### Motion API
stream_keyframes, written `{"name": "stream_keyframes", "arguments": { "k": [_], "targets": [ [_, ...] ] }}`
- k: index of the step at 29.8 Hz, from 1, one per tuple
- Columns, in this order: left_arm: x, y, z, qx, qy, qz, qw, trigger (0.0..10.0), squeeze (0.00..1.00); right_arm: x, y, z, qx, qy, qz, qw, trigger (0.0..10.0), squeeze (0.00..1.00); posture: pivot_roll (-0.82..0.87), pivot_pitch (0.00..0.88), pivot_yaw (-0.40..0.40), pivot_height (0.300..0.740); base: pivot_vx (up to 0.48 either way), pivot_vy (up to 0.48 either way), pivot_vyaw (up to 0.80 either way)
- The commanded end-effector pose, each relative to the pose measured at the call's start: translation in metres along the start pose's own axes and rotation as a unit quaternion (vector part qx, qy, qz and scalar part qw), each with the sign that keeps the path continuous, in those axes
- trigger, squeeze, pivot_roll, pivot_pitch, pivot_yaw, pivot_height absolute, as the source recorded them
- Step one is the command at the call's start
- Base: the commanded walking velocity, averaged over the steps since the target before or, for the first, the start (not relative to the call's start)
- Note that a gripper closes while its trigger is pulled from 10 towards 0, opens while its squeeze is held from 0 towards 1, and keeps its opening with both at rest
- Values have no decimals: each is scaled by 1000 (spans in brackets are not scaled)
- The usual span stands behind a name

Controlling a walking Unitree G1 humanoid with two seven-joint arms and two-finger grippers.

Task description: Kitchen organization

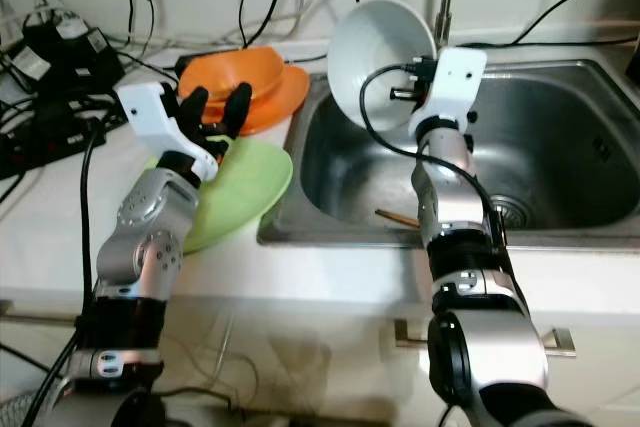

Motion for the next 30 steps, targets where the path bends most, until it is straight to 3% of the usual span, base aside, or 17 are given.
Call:
{"name": "stream_keyframes", "arguments": {
  "k": [1, 15, 25, 30],
  "targets": [
    [2, 1, 2, -1, 2, 3, 1000, 10000, 0, -2, 9, 2, -7, -1, -19, 1000, 0, 0, -67, 0, 116, 740, 0, 0, 0],
    [4, 2, 7, 11, 23, -5, 1000, 10000, 0, -4, 9, 3, 2, 8, -15, 1000, 0, 0, -56, 0, 92, 740, 0, 0, 0],
    [8, 1, 8, 20, 44, -18, 999, 10000, 0, -8, 12, 7, 19, 29, -11, 999, 0, 0, -58, 0, 21, 740, 0, 0, 0],
    [9, -6, 9, 3, 77, -16, 997, 10000, 0, -9, 13, 7, 30, 39, -10, 999, 0, 0, -64, 0, 2, 740, 0, 0, 0]
  ]
}}
Point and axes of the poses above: a point about 5 cm out from each wrist's last joint towards the gripper, its own x axis pointing back from the gripper into the wrist, its own y axis along the axis of the wrist's last joint, z = x × y, the point moved 1 cm from there along -x, pointing out of the wrist towards the gripper, and after that the axes turned 1 degree about -x, right-handed, at the moved point
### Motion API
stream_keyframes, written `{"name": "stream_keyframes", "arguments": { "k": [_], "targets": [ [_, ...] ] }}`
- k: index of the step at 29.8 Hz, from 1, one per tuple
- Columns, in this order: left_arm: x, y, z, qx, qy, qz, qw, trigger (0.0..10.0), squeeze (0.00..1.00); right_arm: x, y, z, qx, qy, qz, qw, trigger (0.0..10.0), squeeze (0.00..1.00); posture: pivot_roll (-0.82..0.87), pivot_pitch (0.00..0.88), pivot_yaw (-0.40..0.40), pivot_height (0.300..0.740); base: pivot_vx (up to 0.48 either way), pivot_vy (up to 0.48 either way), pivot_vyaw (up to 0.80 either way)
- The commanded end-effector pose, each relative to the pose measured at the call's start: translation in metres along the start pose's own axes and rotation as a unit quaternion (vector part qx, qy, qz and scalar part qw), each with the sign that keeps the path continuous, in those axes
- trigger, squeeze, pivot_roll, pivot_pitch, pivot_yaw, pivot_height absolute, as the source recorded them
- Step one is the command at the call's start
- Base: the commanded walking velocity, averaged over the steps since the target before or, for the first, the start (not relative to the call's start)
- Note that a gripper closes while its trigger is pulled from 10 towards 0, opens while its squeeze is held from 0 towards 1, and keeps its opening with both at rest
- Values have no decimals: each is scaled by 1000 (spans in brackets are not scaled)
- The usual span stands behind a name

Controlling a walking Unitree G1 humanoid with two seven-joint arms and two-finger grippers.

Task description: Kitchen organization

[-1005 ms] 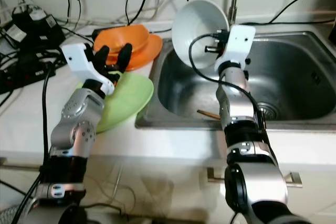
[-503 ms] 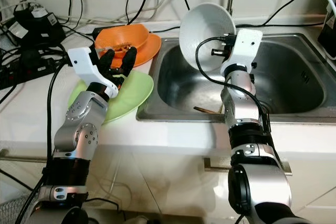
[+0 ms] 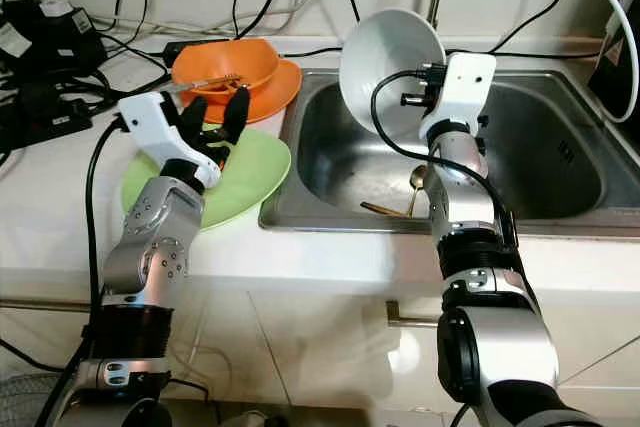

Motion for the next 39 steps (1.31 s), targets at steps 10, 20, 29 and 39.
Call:
{"name": "stream_keyframes", "arguments": {
  "k": [10, 20, 29, 39],
  "targets": [
    [-4, 6, 1, -13, 7, -10, 1000, 10000, 0, -6, 9, 9, -4, 7, -13, 1000, 0, 0, -49, 0, 21, 740, 0, 0, 0],
    [-5, 5, 2, -26, 9, -4, 1000, 10000, 0, -10, 1, -4, 38, 3, 28, 999, 0, 0, -38, 0, 16, 740, 0, 0, 0],
    [-4, -5, 1, -20, 2, 25, 999, 10000, 0, -12, -11, -16, 168, 38, 83, 982, 0, 0, -39, 0, 12, 740, 0, 0, 0],
    [-3, -8, 0, -15, -1, 31, 999, 10000, 0, 5, -50, -13, 270, 112, 157, 943, 0, 0, -40, 0, 21, 740, 0, 0, 0]
  ]
}}
Point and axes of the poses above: a point about 5 cm out from each wrist's last joint towards the gripper, its own x axis pointing back from the gripper into the wrist, its own y axis along the axis of the wrist's last joint, z = x × y, the point moved 1 cm from there along -x, pointing out of the wrist towards the gripper, and after that the axes turned 1 degree about -x, right-handed, at the moved point
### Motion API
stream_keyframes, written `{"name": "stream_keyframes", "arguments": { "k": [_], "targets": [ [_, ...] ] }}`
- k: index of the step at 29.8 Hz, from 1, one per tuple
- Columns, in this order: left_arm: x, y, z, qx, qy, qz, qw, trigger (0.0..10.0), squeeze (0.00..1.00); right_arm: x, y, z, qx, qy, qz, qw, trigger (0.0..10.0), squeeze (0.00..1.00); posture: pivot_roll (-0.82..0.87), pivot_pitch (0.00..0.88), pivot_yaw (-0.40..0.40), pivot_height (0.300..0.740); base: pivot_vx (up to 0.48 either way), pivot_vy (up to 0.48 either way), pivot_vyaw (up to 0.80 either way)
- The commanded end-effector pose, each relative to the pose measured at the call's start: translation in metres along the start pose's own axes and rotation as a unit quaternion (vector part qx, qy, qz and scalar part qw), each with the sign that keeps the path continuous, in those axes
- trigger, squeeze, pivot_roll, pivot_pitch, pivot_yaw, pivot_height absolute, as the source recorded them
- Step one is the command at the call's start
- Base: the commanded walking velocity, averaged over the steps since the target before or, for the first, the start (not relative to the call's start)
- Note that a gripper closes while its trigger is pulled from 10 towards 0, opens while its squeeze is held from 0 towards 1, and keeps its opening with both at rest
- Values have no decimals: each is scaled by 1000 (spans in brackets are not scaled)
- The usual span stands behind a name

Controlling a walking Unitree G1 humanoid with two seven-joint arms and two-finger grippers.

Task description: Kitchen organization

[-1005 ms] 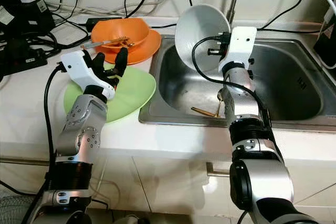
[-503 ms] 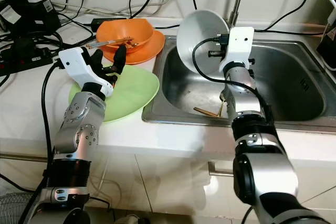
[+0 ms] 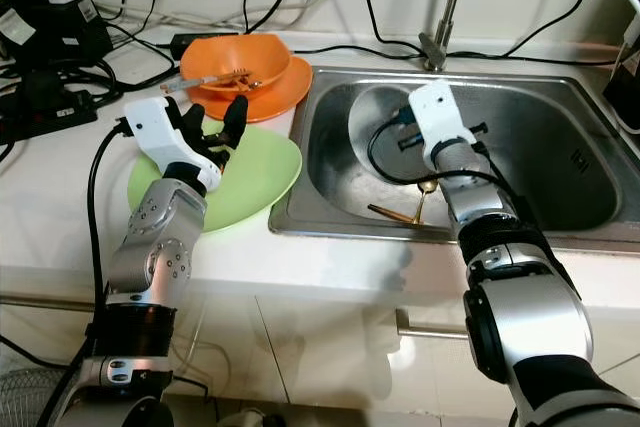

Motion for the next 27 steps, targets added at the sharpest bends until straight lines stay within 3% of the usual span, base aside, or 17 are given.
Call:
{"name": "stream_keyframes", "arguments": {
  "k": [1, 6, 10, 12, 14, 19, 22, 27],
  "targets": [
    [0, -3, -1, -5, -6, 11, 1000, 10000, 0, 1, -3, 6, 16, 22, 1, 1000, 0, 0, -42, 0, 24, 740, 0, 0, 0],
    [-1, -7, -2, -17, -12, 31, 999, 10000, 0, 3, -17, 15, 17, 56, 29, 998, 0, 0, -39, 0, 29, 740, 0, 0, 0],
    [1, -19, -7, -30, -51, 86, 995, 10000, 0, 6, -29, 22, -4, 81, 58, 995, 0, 0, -26, 0, 35, 740, 0, 0, 0],
    [8, -31, -12, -44, -95, 136, 985, 10000, 0, 8, -36, 28, 0, 100, 75, 992, 0, 0, -19, 0, 38, 740, 0, 0, 0],
    [11, -35, -14, -47, -108, 153, 981, 10000, 0, 8, -37, 29, 1, 105, 78, 991, 0, 0, -17, 0, 39, 740, 0, 0, 0],
    [24, -46, -20, -75, -175, 220, 957, 10000, 0, 9, -39, 37, 4, 127, 84, 988, 0, 0, -5, 0, 43, 740, 0, 0, 0],
    [27, -43, -22, -79, -202, 232, 948, 10000, 0, 9, -40, 42, 5, 136, 89, 987, 0, 0, -1, 0, 46, 740, 0, 0, 0],
    [26, -39, -21, -86, -208, 229, 947, 10000, 0, 10, -42, 45, 8, 141, 93, 986, 0, 0, 0, 0, 47, 740, 0, 0, 0]
  ]
}}
Point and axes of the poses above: a point about 5 cm out from each wrist's last joint towards the gripper, its own x axis pointing back from the gripper into the wrist, its own y axis along the axis of the wrist's last joint, z = x × y, the point moved 1 cm from there along -x, pointing out of the wrist towards the gripper, and after that the axes turned 1 degree about -x, right-handed, at the moved point
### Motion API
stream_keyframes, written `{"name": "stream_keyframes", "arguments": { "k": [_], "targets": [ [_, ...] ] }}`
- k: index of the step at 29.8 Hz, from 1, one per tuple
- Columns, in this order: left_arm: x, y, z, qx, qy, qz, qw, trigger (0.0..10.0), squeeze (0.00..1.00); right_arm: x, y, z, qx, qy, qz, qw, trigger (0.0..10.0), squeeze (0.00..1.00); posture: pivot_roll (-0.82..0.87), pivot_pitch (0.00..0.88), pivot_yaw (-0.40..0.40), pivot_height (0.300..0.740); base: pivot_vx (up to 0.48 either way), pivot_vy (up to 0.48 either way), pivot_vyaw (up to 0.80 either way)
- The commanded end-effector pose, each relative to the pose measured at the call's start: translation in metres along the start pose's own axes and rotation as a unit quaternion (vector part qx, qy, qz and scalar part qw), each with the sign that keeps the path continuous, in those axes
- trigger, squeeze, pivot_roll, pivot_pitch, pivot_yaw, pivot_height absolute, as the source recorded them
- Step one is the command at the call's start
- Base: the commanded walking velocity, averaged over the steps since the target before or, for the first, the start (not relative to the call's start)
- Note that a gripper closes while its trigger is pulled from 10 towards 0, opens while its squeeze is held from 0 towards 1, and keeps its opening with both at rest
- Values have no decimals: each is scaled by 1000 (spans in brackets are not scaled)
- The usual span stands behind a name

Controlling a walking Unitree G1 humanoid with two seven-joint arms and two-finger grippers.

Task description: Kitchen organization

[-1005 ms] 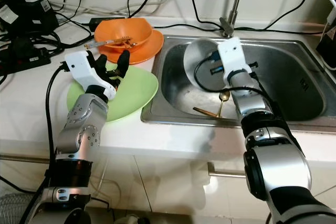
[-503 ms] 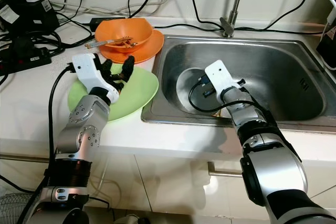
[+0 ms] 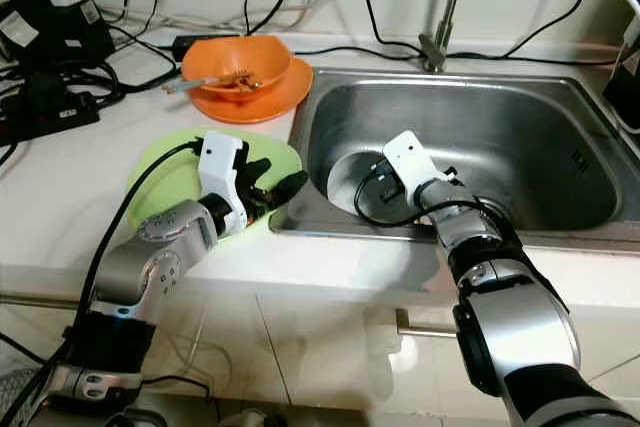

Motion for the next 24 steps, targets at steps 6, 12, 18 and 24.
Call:
{"name": "stream_keyframes", "arguments": {
  "k": [6, 12, 18, 24],
  "targets": [
    [5, 2, 2, -12, -8, 14, 1000, 10000, 0, -2, -8, 14, 5, 34, 24, 999, 8980, 294, -1, 0, 52, 740, 0, 0, 0],
    [6, 2, 1, -15, -14, 20, 1000, 10000, 0, -1, -16, 19, 12, 44, 37, 998, 10000, 804, -2, 0, 58, 740, 0, 0, 0],
    [5, 0, -1, -14, -19, 25, 999, 10000, 0, 0, -20, 20, 7, 49, 43, 998, 10000, 773, -3, 0, 61, 740, 0, 0, 0],
    [6, -1, -1, -12, -19, 28, 999, 10000, 0, 0, -22, 23, 6, 54, 47, 997, 10000, 780, 2, 0, 60, 740, 0, 0, 0]
  ]
}}
Point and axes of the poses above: a point about 5 cm out from each wrist's last joint towards the gripper, its own x axis pointing back from the gripper into the wrist, its own y axis along the axis of the wrist's last joint, z = x × y, the point moved 1 cm from there along -x, pointing out of the wrist towards the gripper, and after that the axes turned 1 degree about -x, right-handed, at the moved point
